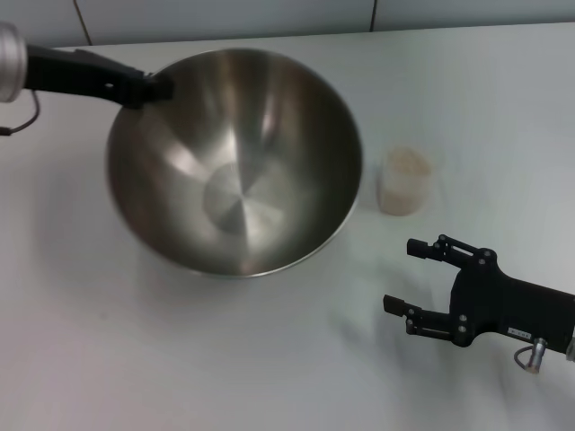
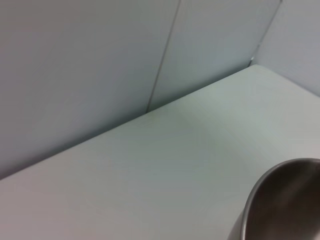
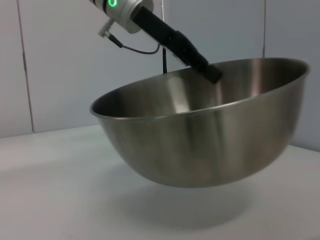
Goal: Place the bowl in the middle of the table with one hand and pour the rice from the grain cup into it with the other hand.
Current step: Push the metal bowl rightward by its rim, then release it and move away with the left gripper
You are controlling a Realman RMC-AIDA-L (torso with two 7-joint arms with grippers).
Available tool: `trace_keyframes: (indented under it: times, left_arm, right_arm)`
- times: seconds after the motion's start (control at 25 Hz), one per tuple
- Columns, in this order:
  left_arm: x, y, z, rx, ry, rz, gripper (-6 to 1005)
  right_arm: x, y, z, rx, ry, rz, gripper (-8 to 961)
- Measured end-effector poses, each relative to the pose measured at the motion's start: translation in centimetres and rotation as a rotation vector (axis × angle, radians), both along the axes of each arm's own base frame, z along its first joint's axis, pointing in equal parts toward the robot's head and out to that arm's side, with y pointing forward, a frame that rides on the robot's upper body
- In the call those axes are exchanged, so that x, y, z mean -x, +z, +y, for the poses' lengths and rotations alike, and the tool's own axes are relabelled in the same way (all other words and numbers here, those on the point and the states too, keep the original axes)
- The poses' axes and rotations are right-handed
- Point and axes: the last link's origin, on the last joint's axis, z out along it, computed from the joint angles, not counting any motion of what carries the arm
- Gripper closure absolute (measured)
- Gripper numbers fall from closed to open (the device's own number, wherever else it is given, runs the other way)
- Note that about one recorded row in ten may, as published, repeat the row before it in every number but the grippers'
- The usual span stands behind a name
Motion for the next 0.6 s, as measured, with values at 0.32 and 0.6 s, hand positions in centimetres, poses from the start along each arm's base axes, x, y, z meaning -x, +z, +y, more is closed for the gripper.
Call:
trace_keyframes:
  times: [0.32, 0.6]
  left_arm:
    - [-1.4, -2.7, 1.8, -0.009, -0.018, -0.025, 932]
    - [-1.2, -3.0, 2.1, -0.014, -0.012, -0.023, 923]
  right_arm:
    - [0.1, 0.0, 0.2, 0.000, 0.005, 0.000, 137]
    - [0.1, 0.0, 0.2, 0.000, 0.006, 0.000, 137]
